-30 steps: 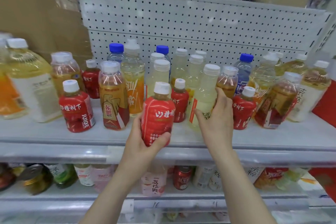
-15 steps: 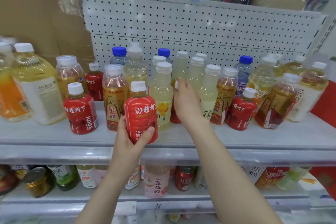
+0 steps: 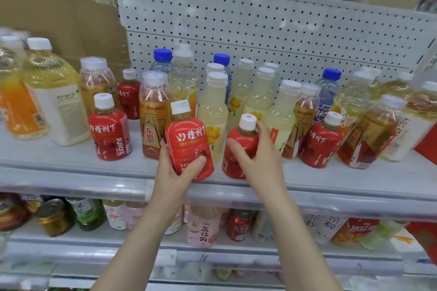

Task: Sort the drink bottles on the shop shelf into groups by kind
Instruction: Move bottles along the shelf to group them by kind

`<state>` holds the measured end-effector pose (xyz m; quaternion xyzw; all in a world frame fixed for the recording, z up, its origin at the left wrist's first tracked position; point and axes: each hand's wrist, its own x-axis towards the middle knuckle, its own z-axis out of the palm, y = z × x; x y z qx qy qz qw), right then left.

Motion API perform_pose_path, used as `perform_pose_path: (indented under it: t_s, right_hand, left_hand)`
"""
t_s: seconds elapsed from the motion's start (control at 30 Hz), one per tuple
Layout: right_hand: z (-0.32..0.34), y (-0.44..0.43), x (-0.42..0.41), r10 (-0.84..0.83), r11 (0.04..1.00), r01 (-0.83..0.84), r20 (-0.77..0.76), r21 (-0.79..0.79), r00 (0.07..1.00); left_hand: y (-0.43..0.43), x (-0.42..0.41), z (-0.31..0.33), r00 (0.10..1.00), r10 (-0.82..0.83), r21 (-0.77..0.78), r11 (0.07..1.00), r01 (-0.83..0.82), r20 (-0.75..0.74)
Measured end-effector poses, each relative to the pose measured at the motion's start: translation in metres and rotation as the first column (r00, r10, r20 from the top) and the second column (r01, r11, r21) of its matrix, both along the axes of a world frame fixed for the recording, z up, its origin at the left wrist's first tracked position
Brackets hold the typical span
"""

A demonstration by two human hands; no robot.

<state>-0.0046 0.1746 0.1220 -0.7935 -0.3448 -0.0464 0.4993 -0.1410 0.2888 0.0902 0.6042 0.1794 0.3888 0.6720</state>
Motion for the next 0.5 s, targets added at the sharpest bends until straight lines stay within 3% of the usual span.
perform_pose_path:
  t_s: [0.23,0.37,0.5]
  right_hand:
    - [-0.004,0.003,-0.007,0.024,0.986,-0.004,-0.117,0.169,0.993]
    - [0.006,0.007,-0.025,0.186,0.94,-0.123,-0.177,0.317,0.966]
    - [-0.001,0.021,-0.055,0.356,0.895,-0.256,-0.24,0.366,0.903]
  left_hand:
    - [-0.002,-0.02,-0.001,0.997,0.061,-0.228,0.972,-0.05,0.042]
    - [0.0,-0.053,-0.005,0.988,0.156,-0.302,0.942,-0.144,0.016]
    - [0.001,-0.091,-0.01,0.961,0.278,-0.285,0.92,-0.27,-0.013]
